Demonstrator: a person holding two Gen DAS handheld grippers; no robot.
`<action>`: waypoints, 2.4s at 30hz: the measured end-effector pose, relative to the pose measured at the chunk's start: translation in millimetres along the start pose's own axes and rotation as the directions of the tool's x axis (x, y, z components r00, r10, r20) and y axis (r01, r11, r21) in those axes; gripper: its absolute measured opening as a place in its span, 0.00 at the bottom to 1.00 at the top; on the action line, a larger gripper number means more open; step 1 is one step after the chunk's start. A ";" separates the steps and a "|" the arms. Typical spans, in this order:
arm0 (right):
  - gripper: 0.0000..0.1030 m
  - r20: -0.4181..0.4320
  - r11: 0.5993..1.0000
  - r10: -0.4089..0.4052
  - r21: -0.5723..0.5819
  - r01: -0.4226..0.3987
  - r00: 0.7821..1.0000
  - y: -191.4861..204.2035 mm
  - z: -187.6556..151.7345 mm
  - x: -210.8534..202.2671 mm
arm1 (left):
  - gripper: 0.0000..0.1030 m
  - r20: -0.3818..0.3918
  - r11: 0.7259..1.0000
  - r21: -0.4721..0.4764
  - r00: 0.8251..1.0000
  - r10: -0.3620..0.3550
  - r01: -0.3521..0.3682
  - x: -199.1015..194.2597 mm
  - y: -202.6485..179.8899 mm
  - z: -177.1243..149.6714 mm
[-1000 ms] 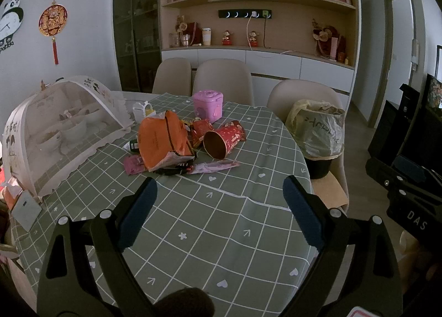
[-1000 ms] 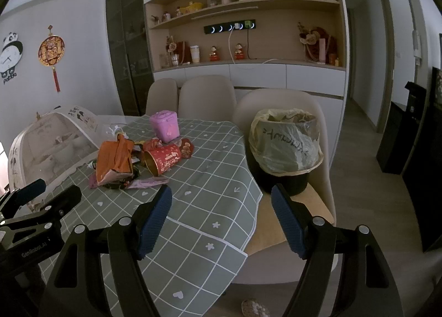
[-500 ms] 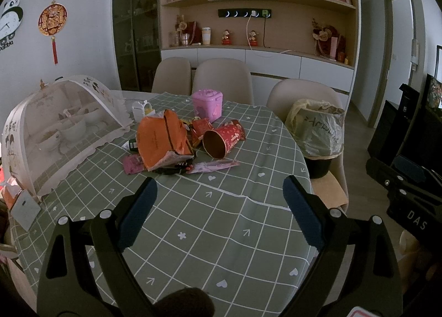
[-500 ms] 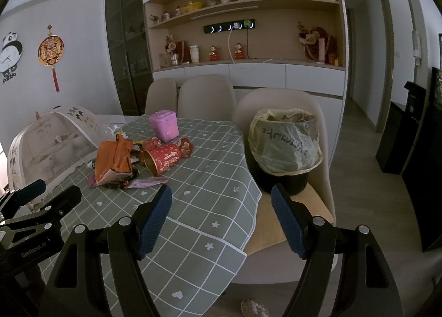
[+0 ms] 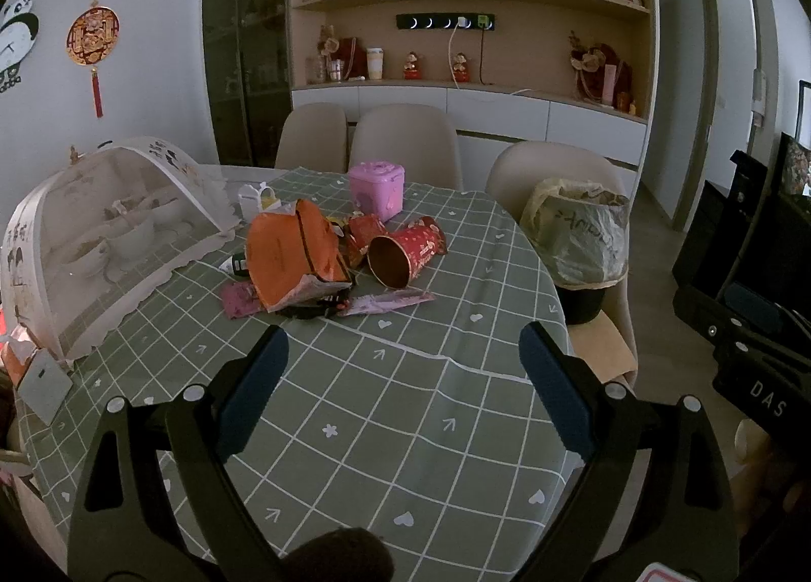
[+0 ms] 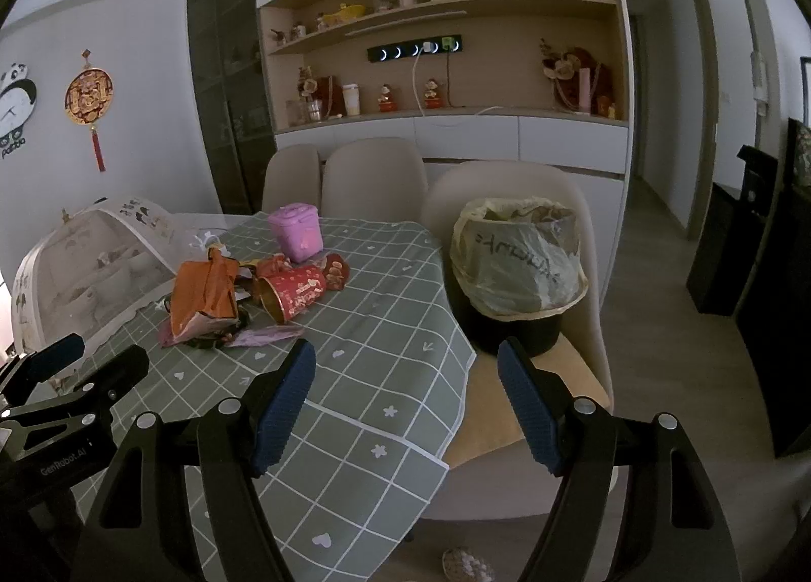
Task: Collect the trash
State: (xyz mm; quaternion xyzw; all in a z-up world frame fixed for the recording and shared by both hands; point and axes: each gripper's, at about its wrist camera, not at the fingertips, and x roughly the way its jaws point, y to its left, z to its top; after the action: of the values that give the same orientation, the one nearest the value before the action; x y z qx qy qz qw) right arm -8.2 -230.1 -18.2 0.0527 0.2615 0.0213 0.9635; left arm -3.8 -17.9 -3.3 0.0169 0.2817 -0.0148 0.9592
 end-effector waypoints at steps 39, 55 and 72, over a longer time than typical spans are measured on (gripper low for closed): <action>0.69 -0.270 0.999 -0.019 -0.044 0.007 0.963 37.3 10.3 168.6 | 0.86 -0.129 0.999 -0.030 0.991 -0.037 0.033 215.2 121.0 69.6; 0.69 -0.361 0.970 0.121 -0.155 -0.188 0.925 129.7 32.2 292.3 | 0.89 -0.250 0.993 -0.109 0.966 -0.066 0.040 280.7 171.5 65.1; 0.69 -0.346 0.991 0.018 -0.117 -0.063 0.938 85.3 45.3 311.6 | 0.64 -0.292 0.976 -0.213 0.950 -0.115 0.053 292.4 183.7 62.6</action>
State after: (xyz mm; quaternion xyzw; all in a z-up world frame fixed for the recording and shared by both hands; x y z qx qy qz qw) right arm 282.3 -128.1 -126.1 -0.0075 0.4229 0.0665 0.9037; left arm 282.9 157.5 -104.4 -0.0910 0.4255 -0.0244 0.9000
